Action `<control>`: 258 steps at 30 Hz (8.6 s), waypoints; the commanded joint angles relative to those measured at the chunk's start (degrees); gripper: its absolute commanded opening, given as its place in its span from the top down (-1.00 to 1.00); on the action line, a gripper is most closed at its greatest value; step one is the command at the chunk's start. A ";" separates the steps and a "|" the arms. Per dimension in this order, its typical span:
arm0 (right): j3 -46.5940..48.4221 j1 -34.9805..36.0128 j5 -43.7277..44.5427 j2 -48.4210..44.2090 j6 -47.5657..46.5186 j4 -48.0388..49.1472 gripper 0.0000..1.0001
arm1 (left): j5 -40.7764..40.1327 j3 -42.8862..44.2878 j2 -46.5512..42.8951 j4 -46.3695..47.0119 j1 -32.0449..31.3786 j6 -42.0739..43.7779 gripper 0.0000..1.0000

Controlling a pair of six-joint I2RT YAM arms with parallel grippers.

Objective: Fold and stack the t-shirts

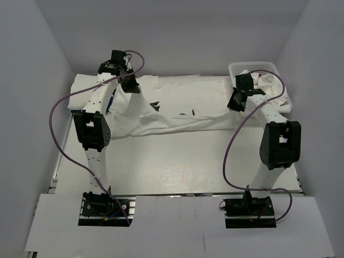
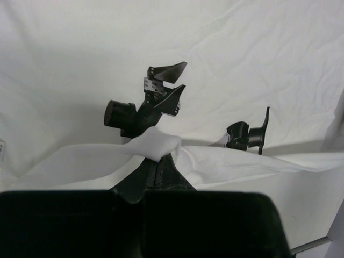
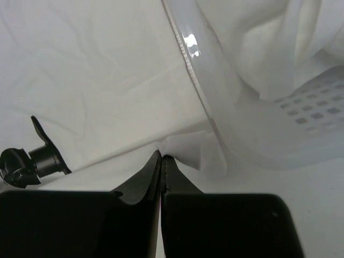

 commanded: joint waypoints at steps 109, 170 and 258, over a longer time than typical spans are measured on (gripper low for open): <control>-21.06 9.83 1.54 -25.80 -6.03 9.34 -0.81 | 3.36 -23.56 -0.32 12.16 -7.15 -4.05 -0.93; -23.87 9.74 -3.56 -24.39 -8.14 8.02 -0.81 | -4.11 -28.60 -4.81 15.77 -9.79 2.36 -1.00; -21.76 9.65 -3.47 -21.76 -10.69 6.09 -0.81 | 0.36 7.10 16.64 6.54 -16.03 22.31 -0.01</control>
